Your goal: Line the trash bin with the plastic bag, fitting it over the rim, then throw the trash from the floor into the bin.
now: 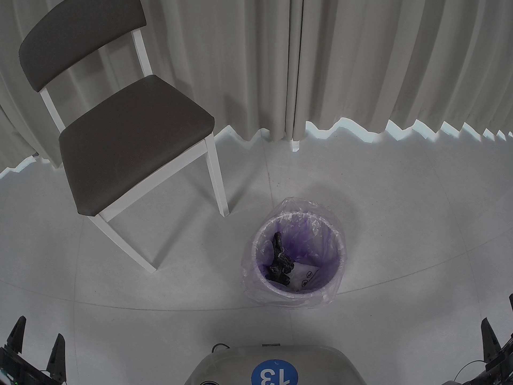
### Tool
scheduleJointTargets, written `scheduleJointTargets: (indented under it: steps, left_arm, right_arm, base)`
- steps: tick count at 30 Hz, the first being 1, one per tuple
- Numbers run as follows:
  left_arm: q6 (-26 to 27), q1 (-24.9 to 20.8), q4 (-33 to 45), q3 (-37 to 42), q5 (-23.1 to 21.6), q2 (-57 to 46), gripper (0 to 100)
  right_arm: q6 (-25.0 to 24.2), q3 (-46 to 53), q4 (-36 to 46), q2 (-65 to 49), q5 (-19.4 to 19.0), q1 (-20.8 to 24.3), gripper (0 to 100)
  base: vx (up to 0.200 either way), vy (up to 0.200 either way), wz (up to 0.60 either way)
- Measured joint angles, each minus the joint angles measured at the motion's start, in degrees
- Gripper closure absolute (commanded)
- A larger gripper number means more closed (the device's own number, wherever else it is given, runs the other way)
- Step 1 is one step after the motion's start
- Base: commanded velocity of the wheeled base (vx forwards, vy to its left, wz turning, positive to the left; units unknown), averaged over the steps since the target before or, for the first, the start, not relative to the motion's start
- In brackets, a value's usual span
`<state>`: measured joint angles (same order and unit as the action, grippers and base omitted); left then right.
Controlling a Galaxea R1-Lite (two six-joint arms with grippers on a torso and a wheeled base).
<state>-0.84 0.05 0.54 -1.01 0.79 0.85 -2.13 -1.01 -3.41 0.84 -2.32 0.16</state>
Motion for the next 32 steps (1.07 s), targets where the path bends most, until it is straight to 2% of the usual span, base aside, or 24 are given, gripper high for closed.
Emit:
scheduleJointTargets:
  steps: [3,5,9,13,19,32]
  left_arm:
    - [-0.05,0.0,-0.1,0.0,0.0,0.0,0]
    - [-0.02,0.0,-0.16,0.0,-0.01,0.0,0]
    - [-0.35,0.0,-0.32,0.0,0.02,0.0,0]
    - [-0.96,-0.05,-0.43,0.0,0.1,0.0,0]
    - [0.18,-0.1,-0.4,0.0,-0.11,0.02,0]
    - [0.24,-0.07,-0.38,0.0,-0.13,0.02,0]
  right_arm:
    - [0.55,0.0,1.91,0.0,3.97,-0.02,0]
    - [0.66,0.05,4.34,0.0,4.56,-0.05,0]
    - [1.56,0.05,4.58,0.01,4.1,-0.06,0]
    - [-0.1,0.0,3.34,0.01,4.28,-0.06,0]
    - [2.13,0.0,3.41,0.01,2.94,-0.06,0]
    - [2.13,0.0,3.34,0.04,2.36,-0.09,0]
  base:
    - [0.0,0.0,0.0]
    - [0.0,0.0,0.0]
    - [0.0,0.0,0.0]
    - [0.0,0.0,0.0]
    - [0.0,0.0,0.0]
    - [0.0,0.0,0.0]
